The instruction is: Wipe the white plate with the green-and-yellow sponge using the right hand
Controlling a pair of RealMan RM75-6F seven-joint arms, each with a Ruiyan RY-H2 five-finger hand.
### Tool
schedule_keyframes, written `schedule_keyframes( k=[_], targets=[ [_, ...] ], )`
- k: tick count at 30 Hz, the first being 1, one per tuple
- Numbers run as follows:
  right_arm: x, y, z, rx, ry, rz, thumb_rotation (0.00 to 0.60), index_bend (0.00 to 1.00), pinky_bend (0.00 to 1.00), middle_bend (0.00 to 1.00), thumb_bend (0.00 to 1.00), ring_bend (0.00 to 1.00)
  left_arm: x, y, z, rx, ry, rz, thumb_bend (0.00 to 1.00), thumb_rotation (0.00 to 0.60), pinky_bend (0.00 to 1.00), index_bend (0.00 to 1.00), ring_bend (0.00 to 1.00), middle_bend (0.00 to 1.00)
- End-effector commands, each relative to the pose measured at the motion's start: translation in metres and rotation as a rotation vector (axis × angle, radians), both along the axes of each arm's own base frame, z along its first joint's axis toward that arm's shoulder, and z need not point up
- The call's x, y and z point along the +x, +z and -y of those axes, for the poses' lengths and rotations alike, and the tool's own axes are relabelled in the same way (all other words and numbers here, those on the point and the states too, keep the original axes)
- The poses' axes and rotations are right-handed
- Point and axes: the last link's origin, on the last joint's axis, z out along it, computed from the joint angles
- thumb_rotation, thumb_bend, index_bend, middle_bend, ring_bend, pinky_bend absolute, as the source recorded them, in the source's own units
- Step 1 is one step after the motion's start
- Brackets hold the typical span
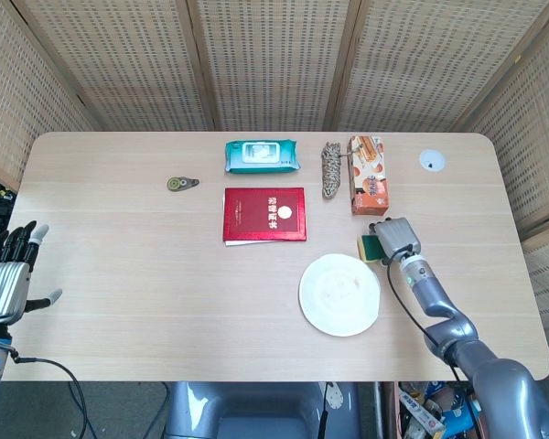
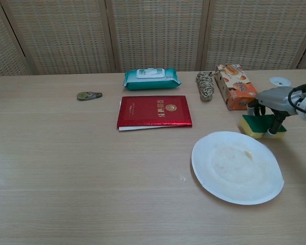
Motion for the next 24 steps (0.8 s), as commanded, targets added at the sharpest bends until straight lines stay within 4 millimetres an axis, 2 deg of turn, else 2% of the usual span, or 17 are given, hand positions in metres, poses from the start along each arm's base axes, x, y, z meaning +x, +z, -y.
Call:
schedule_keyframes(
  k=[1, 5, 13, 18, 24],
  targets=[
    [0.006, 0.005, 0.001, -0.025, 0.056, 0.017, 0.6, 0.43, 0.49, 0.46, 0.2, 0.35, 0.0, 0.0, -0.001, -0.001, 0.001, 0.003, 0.0, 0.6, 0.0, 0.0, 0.0, 0.0],
    [0.019, 0.02, 0.001, -0.051, 0.162, 0.022, 0.6, 0.43, 0.49, 0.46, 0.25, 0.35, 0.0, 0.0, -0.001, -0.007, 0.001, 0.005, 0.0, 0.6, 0.0, 0.0, 0.0, 0.0],
    [0.066, 0.047, -0.01, -0.078, 0.451, -0.067, 0.6, 0.44, 0.49, 0.46, 0.29, 0.35, 0.0, -0.002, -0.002, -0.02, 0.008, 0.004, 0.0, 0.6, 0.0, 0.0, 0.0, 0.0],
    [0.086, 0.04, -0.03, -0.026, 0.565, -0.207, 0.6, 0.44, 0.49, 0.46, 0.3, 0.35, -0.001, -0.002, -0.002, -0.025, 0.013, 0.004, 0.0, 0.6, 0.0, 0.0, 0.0, 0.0],
    [0.098, 0.013, -0.064, 0.075, 0.631, -0.403, 0.6, 0.44, 0.49, 0.46, 0.3, 0.36, -0.003, -0.001, -0.003, -0.029, 0.029, 0.005, 0.0, 0.6, 0.0, 0.0, 0.0, 0.0]
  ],
)
